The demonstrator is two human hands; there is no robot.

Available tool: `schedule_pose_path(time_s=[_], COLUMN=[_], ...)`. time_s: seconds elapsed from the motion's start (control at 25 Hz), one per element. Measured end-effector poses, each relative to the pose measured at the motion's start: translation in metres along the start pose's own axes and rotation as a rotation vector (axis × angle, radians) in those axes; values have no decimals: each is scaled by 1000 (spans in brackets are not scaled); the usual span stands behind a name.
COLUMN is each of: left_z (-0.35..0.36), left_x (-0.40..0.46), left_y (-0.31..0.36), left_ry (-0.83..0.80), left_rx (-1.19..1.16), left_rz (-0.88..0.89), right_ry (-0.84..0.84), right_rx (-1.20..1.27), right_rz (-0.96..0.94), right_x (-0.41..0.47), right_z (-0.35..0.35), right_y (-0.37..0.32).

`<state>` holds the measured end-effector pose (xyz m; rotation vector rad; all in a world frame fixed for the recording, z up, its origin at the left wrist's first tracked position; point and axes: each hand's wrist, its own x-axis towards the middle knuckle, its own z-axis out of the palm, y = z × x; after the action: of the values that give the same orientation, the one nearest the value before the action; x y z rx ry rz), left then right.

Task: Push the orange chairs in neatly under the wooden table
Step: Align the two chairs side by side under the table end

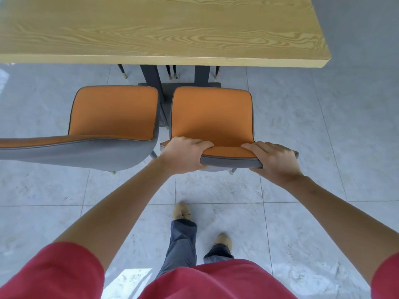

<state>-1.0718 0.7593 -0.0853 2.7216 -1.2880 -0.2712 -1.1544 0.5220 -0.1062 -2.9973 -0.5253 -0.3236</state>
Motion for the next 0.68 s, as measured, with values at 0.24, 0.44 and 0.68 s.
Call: schedule_pose_path(time_s=[0.24, 0.44, 0.68], left_z=[-41, -49, -36], left_x=[-17, -46, -91], left_y=[-17, -86, -135], left_ry=[-395, -261, -499], left_rx=[-333, -54, 237], left_rz=[-149, -387, -624], right_ry=[-99, -504, -531], right_rx=[-60, 61, 11], right_rz=[4, 95, 187], right_x=[35, 108, 121], right_z=[-14, 2, 5], right_y=[-58, -131, -143])
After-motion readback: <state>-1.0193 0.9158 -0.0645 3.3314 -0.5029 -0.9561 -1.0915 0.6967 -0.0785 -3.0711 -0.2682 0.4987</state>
